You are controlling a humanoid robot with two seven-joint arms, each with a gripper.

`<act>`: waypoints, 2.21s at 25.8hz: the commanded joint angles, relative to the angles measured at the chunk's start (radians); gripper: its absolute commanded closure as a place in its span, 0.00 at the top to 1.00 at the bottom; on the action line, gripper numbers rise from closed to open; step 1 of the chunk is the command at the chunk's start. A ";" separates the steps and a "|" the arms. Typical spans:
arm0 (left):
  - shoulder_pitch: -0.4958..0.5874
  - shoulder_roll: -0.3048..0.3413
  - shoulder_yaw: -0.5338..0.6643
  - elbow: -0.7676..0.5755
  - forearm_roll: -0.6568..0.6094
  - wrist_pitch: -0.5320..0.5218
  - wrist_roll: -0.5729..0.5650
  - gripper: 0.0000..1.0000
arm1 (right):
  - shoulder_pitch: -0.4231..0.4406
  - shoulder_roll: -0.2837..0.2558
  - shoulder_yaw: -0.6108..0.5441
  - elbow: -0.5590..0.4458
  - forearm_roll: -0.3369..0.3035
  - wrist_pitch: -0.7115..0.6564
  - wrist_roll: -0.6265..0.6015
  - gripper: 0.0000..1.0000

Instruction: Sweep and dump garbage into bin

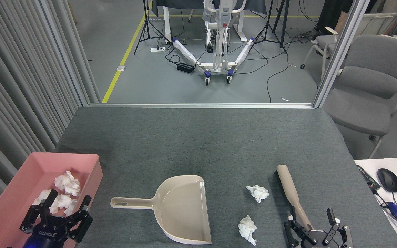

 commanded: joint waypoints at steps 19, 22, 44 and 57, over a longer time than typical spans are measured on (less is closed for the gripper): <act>-0.043 0.028 0.012 0.002 -0.006 0.046 -0.021 1.00 | -0.002 0.002 0.003 -0.002 -0.038 -0.057 -0.001 0.98; -0.057 0.031 0.008 -0.006 -0.008 0.042 -0.020 1.00 | -0.002 0.002 0.003 -0.002 -0.079 -0.071 0.000 0.98; -0.074 0.034 0.010 -0.011 -0.011 0.039 -0.023 1.00 | 0.000 0.001 0.006 -0.003 -0.082 -0.072 0.000 0.98; -0.066 0.031 0.012 -0.027 -0.011 0.042 -0.025 1.00 | 0.000 0.001 0.006 -0.003 -0.082 -0.072 0.000 0.98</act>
